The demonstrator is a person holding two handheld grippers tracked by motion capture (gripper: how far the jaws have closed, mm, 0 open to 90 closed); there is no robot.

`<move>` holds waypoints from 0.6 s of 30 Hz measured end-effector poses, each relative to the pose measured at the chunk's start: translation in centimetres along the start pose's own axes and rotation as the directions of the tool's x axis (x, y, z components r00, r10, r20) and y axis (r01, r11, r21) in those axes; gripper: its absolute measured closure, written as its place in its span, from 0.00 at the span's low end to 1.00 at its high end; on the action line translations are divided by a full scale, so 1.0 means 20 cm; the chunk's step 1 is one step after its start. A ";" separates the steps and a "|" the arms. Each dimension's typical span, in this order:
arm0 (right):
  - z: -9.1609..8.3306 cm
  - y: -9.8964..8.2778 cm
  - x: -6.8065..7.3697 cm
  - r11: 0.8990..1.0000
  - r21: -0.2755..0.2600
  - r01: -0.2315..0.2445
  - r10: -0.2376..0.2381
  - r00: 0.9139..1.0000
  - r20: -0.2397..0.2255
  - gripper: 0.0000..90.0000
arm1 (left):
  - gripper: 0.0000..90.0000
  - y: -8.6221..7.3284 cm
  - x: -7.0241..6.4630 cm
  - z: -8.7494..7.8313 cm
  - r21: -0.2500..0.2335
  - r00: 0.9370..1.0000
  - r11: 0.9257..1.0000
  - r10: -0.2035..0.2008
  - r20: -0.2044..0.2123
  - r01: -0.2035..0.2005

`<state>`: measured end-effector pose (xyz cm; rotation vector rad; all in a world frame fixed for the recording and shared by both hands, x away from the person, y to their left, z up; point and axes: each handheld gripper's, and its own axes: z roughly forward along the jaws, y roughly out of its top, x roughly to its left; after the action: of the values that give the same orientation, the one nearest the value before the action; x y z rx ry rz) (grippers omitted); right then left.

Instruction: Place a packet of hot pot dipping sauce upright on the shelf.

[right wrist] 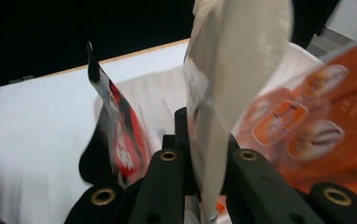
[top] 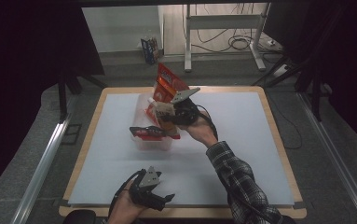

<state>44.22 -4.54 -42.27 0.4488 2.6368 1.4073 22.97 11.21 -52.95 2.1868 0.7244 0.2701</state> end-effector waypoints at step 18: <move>0.18 0.11 0.02 0.997 0.024 0.069 -0.068 0.997 -0.034 0.96 | 0.12 0.00 0.00 -0.01 0.002 1.000 1.000 0.003 -0.002 -0.003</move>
<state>45.11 -0.37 -42.55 0.3370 2.6717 1.3742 22.95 11.33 -52.88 2.1893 0.7230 0.2726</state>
